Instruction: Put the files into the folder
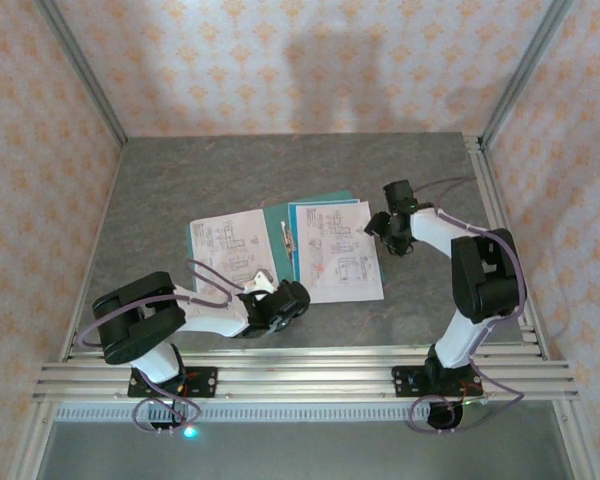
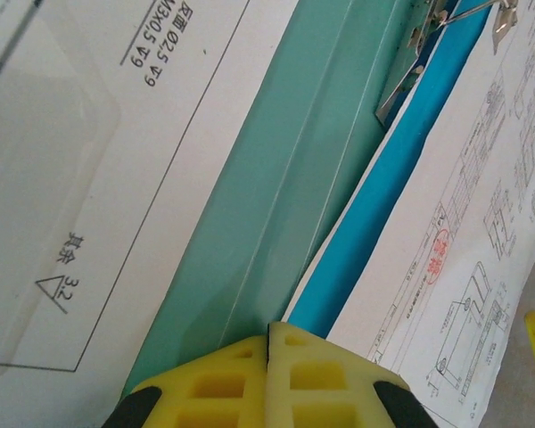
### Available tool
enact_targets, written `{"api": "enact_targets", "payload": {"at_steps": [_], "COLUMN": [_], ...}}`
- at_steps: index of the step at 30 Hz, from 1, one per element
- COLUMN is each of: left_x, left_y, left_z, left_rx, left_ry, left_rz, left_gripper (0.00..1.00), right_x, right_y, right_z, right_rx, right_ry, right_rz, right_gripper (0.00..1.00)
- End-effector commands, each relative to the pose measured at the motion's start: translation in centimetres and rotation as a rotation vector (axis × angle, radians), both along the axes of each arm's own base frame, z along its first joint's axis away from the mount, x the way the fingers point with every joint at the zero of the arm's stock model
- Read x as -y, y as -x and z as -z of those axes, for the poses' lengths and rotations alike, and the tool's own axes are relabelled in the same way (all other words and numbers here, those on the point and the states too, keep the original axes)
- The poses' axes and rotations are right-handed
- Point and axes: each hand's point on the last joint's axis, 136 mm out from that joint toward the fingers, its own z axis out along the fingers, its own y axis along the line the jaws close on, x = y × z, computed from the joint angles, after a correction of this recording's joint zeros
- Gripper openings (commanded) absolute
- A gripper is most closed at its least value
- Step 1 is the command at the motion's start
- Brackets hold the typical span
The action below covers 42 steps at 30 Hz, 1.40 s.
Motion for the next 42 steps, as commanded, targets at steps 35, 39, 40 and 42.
{"api": "enact_targets", "payload": {"at_steps": [35, 39, 40, 42], "left_x": [-8.6, -8.2, -8.0, -7.7], "left_y": [-3.6, -4.3, -4.7, -5.3], "left_z": [-1.3, -1.7, -1.9, -2.0], "left_rx": [-0.273, -0.270, -0.266, -0.264], "left_ry": [-0.327, -0.339, -0.338, -0.335], "left_rz": [0.172, 0.194, 0.201, 0.211], "left_gripper": [0.16, 0.16, 0.16, 0.15], "right_x": [-6.2, -4.4, -4.0, -3.6], "right_y": [-5.6, -5.1, -4.9, -4.5], "right_z": [0.0, -2.5, -3.4, -4.7], "right_rx": [-0.027, 0.041, 0.066, 0.103], "right_ry": [-0.094, -0.035, -0.022, -0.022], "right_rz": [-0.060, -0.010, 0.002, 0.015], "right_gripper": [0.59, 0.59, 0.60, 0.60]}}
